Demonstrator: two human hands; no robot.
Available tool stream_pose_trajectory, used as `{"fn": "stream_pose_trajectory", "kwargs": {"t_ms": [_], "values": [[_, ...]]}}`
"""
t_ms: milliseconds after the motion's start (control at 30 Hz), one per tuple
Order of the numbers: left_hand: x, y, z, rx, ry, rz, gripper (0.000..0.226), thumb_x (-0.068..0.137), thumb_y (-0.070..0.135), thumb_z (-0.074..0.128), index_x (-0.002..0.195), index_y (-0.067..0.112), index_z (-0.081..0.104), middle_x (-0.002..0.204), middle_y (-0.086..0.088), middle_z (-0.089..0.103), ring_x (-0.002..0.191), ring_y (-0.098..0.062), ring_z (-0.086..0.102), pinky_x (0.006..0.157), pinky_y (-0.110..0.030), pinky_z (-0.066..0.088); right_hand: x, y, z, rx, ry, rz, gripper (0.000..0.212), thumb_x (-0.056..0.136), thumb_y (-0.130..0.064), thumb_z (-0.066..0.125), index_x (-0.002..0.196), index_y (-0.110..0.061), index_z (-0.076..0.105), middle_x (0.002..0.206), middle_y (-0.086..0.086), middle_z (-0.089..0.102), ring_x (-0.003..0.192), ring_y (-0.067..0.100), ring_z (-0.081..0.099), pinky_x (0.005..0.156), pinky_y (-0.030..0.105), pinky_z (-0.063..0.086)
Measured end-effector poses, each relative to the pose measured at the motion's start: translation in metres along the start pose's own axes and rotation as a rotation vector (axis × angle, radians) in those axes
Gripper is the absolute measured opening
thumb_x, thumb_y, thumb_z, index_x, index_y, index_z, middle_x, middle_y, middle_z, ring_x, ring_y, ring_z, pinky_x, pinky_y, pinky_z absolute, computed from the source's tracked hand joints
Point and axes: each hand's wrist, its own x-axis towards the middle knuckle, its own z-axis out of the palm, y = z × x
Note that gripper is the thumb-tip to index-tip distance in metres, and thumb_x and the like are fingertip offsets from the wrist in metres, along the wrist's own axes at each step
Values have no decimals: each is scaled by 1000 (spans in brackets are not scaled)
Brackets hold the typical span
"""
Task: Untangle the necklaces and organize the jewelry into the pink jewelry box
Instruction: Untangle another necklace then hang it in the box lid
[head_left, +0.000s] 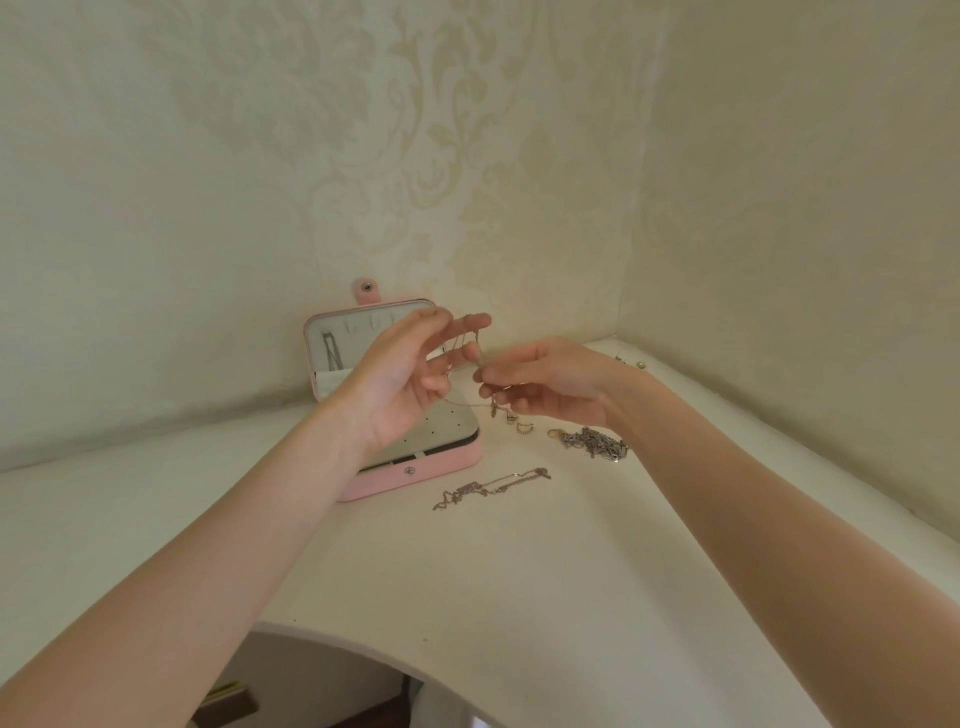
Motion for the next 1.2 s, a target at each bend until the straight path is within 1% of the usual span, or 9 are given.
{"fn": "stream_pose_trajectory", "kwargs": {"t_ms": [133, 267, 467, 600, 700, 867, 1000, 1133, 1200], "values": [[2, 2, -6, -89, -73, -77, 13, 95, 9, 45, 83, 14, 46, 115, -5, 67, 78, -13, 68, 27, -10, 31, 0, 0, -3, -7, 68, -1, 5, 85, -3, 64, 87, -4, 68, 69, 4, 65, 50, 7, 53, 47, 14, 42], [1, 4, -9, -33, -73, -89, 9, 92, 4, 49, 93, 12, 50, 116, -1, 67, 90, -13, 68, 31, -9, 35, 1, 0, -6, -35, 157, -11, 3, 85, -4, 65, 85, -5, 67, 62, 2, 60, 47, 8, 51, 42, 14, 37], [2, -2, -12, 61, 143, -55, 17, 89, -5, 49, 87, 10, 54, 85, -5, 71, 59, -9, 62, 39, -13, 41, 4, 0, -3, -144, 257, 24, 6, 86, -7, 58, 80, -8, 58, 63, 4, 55, 43, 11, 47, 39, 17, 35], [1, -6, -8, 156, 194, -46, 20, 88, -8, 49, 88, 11, 56, 83, -4, 69, 62, -11, 57, 37, -13, 37, 6, 4, 2, -301, 308, 28, 6, 88, -8, 52, 83, -9, 55, 59, 4, 52, 35, 8, 39, 36, 17, 28], [1, -5, -4, 157, 182, -27, 22, 88, -10, 48, 90, 10, 58, 84, -3, 68, 62, -10, 58, 36, -13, 35, 8, 6, 3, -332, 316, 2, 4, 90, -8, 52, 86, -9, 53, 55, 4, 51, 32, 7, 35, 34, 15, 26], [5, -2, -10, 71, 285, -28, 26, 87, -12, 43, 84, 8, 58, 79, -5, 63, 47, -6, 55, 34, -11, 34, 10, 6, -3, -155, 369, -6, 9, 90, -7, 55, 99, -5, 58, 61, 3, 52, 36, 7, 42, 38, 16, 33], [7, -6, -15, 100, 386, -7, 29, 87, -13, 36, 81, 7, 56, 74, -6, 57, 40, -4, 49, 34, -11, 33, 7, 1, -7, 91, 339, -2, 11, 86, -6, 63, 97, -6, 60, 62, 1, 44, 38, 8, 39, 37, 17, 30], [10, -7, -19, 169, 414, 45, 33, 86, -15, 34, 80, 9, 56, 75, -5, 58, 36, -1, 47, 33, -12, 33, 2, 2, -10, -192, 290, 44, 21, 81, -9, 71, 99, 0, 65, 59, -1, 39, 39, 8, 36, 39, 17, 29], [10, -7, -20, 197, 410, 64, 33, 85, -16, 36, 79, 10, 56, 77, -5, 61, 36, -1, 47, 33, -12, 33, 2, 3, -11, -288, 306, 47, 16, 82, -7, 68, 96, 0, 65, 52, -3, 39, 37, 7, 37, 38, 16, 30]]}}
